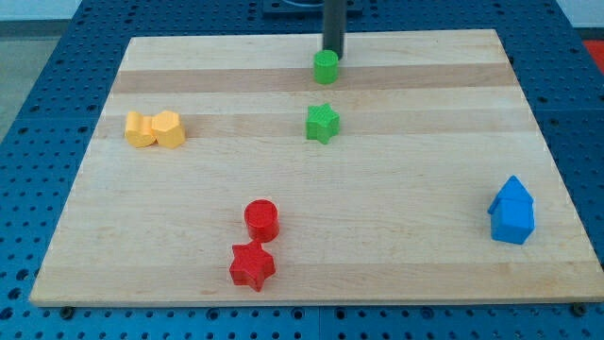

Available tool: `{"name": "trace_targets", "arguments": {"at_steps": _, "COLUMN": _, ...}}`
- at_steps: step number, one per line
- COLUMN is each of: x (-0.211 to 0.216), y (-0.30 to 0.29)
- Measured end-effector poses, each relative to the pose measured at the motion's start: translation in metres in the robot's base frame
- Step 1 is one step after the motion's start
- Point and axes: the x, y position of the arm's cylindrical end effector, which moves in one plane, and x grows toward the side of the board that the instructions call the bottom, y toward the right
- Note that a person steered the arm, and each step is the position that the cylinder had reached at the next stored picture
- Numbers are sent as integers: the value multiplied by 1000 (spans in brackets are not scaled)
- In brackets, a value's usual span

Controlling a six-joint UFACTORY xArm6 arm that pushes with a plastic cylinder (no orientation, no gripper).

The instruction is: Move your arm to the right of the triangle

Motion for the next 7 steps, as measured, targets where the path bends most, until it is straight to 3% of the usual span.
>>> {"name": "trace_targets", "arguments": {"at_steps": 1, "x": 52, "y": 0}}
{"name": "trace_targets", "arguments": {"at_steps": 2, "x": 68, "y": -9}}
{"name": "trace_targets", "arguments": {"at_steps": 6, "x": 78, "y": 9}}
{"name": "trace_targets", "arguments": {"at_steps": 7, "x": 66, "y": 44}}
